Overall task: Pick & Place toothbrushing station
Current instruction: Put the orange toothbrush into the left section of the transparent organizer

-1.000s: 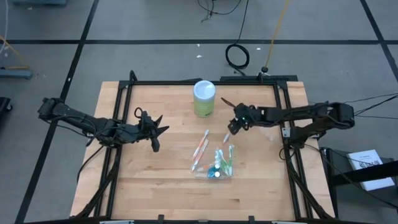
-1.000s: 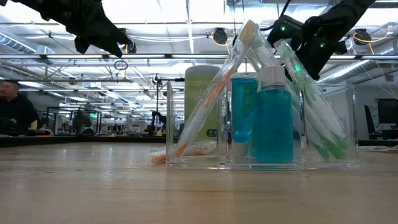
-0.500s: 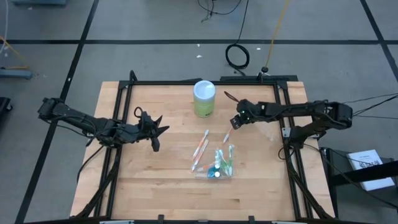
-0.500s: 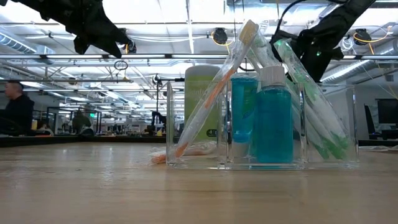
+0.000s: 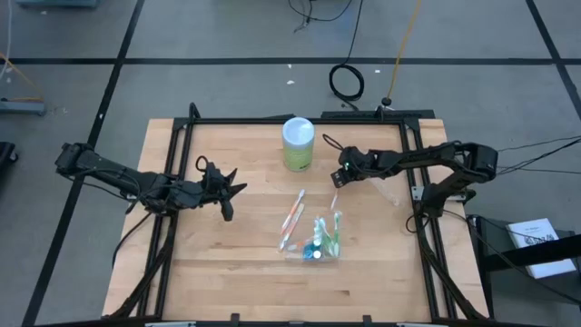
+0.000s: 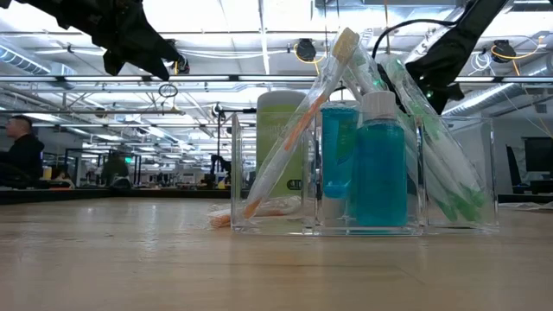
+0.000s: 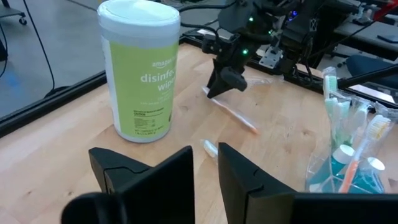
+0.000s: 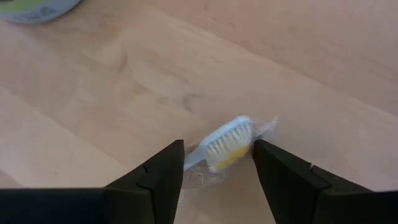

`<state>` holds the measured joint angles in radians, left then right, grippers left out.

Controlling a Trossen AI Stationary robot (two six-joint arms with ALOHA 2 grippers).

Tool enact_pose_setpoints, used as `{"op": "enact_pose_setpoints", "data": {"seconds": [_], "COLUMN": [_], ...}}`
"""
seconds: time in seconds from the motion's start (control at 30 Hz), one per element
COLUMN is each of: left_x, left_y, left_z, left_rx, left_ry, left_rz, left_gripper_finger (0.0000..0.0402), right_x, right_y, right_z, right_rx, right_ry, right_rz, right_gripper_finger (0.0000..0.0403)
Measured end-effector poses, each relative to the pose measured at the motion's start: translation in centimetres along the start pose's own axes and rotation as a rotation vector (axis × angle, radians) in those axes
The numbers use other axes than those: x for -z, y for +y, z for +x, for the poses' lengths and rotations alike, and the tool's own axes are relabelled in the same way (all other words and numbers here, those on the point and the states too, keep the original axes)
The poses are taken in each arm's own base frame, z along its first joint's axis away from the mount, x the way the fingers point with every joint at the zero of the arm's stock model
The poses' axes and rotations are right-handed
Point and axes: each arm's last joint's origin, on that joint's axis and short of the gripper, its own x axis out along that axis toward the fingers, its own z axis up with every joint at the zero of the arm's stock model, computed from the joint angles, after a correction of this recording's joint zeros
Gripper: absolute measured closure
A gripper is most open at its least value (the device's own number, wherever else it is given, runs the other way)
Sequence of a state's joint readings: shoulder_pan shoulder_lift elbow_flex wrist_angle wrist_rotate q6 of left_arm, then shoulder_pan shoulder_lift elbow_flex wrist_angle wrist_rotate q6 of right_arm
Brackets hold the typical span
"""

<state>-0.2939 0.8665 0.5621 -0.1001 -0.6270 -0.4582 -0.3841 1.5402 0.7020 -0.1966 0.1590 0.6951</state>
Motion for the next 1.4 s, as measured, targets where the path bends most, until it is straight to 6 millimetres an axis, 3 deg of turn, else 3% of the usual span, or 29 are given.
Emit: {"op": "enact_pose_setpoints", "data": {"seconds": [0.3,0.7,0.97,1.13,1.27,1.4], "left_x": [0.0,0.0,0.0,0.0,0.0,0.0], "left_y": [0.0,0.0,0.0,0.0,0.0,0.0], "left_z": [0.0,0.0,0.0,0.0,0.0,0.0], "left_rx": [0.000,0.000,0.000,0.000,-0.001,-0.002], "left_ry": [0.000,0.000,0.000,0.000,0.001,0.001], "left_rz": [-0.023,-0.020,-0.011,-0.008,-0.008,-0.014], "left_gripper_finger": [0.0385,0.0396,0.0386,0.0398,0.0396,0.0386], "right_x": [-0.5,-1.5,-2.4,-3.0,-3.2,-2.1], "right_y": [-0.6,-0.2,1.1,3.2,5.5,7.9], "right_z": [0.4,0.5,-0.2,-2.9,-6.9,-10.8], "right_rx": [0.036,0.015,-0.070,-0.194,-0.352,-0.571], "right_ry": [-0.023,-0.150,-0.285,-0.472,-0.709,-0.902], "right_rz": [-0.024,-0.172,-0.284,-0.366,-0.440,-0.519], "right_gripper_finger": [0.0238,0.0394,0.0402,0.0402,0.0402,0.0403]}}
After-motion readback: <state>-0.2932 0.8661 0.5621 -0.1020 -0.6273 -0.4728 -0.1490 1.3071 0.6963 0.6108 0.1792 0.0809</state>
